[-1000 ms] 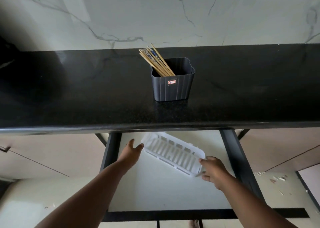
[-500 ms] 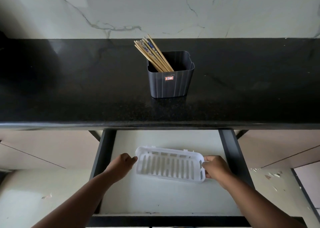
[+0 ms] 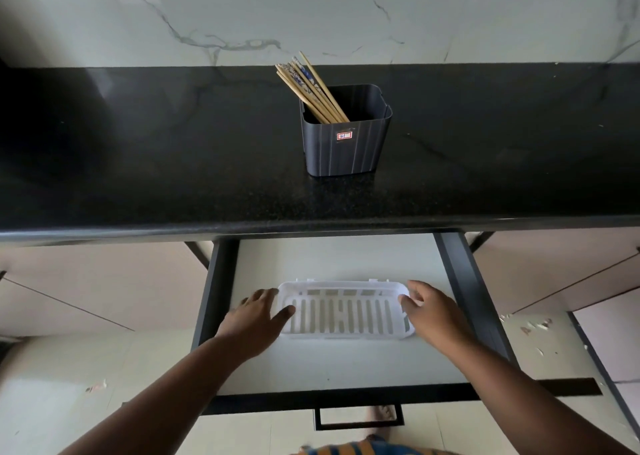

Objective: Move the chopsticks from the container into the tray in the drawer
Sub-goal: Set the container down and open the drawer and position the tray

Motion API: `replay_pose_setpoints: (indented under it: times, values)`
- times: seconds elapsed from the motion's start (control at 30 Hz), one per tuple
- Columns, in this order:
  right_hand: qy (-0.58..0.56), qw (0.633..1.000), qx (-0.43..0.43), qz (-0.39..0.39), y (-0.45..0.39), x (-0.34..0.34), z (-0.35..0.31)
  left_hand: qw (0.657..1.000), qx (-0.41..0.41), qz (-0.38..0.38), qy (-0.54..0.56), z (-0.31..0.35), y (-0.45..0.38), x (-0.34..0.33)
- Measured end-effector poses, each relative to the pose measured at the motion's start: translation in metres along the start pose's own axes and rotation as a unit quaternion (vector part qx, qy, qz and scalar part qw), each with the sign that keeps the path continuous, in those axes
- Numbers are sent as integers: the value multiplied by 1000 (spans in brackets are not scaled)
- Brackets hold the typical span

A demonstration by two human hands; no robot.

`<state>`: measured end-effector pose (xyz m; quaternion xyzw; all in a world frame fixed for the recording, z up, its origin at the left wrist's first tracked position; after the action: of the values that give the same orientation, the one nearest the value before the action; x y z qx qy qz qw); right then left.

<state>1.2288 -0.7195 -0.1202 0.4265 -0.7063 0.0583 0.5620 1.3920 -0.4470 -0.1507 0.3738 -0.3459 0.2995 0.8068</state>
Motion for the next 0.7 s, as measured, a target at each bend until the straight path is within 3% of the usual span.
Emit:
replay_pose_setpoints:
  times: [0.13, 0.23, 0.5, 0.7]
  values:
    - [70, 989, 125, 40, 52, -12, -7, 997, -62, -20, -41, 25, 42, -6]
    - [135, 974, 169, 70, 74, -19, -7, 991, -94, -35, -91, 33, 71, -22]
    - [169, 967, 173, 85, 53, -20, -14, 985, -102, 30, -136, 37, 63, -15]
    - [198, 961, 177, 76, 34, -22, -20, 986, -91, 19, -140, 36, 46, -6]
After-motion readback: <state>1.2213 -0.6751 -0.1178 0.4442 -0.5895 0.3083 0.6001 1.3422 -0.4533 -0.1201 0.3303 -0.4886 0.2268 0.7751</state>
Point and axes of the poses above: each hand's wrist, its own y-axis away from the middle knuckle, its own x-axis out of the back of the hand, z = x × y, the point moved 5 cm from there along -y, towards the middle knuckle, and after that the axes turned 8 degrees about y, right-handed, at the moved point
